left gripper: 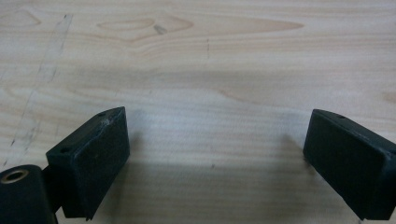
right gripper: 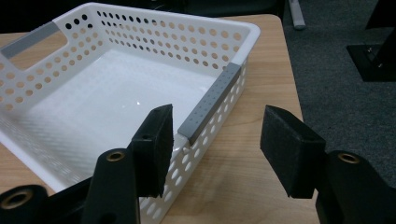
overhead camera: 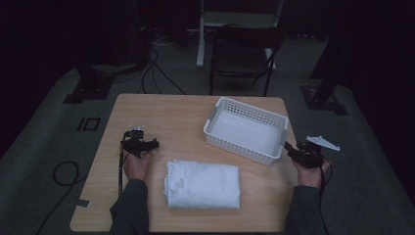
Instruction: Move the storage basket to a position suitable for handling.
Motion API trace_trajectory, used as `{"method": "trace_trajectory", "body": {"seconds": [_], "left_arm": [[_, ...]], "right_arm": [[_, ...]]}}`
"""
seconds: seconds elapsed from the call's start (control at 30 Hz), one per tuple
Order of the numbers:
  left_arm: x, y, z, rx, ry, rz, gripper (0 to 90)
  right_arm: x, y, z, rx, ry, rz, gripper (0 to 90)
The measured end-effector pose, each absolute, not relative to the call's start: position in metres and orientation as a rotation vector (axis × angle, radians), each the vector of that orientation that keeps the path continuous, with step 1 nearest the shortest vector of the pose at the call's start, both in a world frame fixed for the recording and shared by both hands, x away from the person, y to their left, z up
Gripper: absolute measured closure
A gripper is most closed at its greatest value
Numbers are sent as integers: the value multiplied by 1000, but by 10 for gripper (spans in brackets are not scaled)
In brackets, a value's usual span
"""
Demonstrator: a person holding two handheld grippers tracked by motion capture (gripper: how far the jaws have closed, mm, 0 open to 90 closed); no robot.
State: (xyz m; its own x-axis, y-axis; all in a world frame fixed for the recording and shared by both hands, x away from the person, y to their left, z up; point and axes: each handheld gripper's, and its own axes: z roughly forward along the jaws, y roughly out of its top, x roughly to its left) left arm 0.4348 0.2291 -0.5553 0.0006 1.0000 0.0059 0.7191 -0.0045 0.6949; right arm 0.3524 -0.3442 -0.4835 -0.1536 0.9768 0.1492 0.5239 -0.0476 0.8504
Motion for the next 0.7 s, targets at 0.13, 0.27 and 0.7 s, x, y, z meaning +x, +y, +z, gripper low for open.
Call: {"method": "trace_trajectory", "body": {"seconds": [0.13,0.27,0.7], "left_arm": [[437,228,-557,1752,1786,736,43],[437,229,-557,1756,1776,737,66],[424,239,-554,1920,1578,645,89]], "right_arm": [[355,-342,-487,1608,1709,1092,441],[356,-340,-487,1606,1734,1098,466],[361,-337,-485,1632,1740,1104,397]]}}
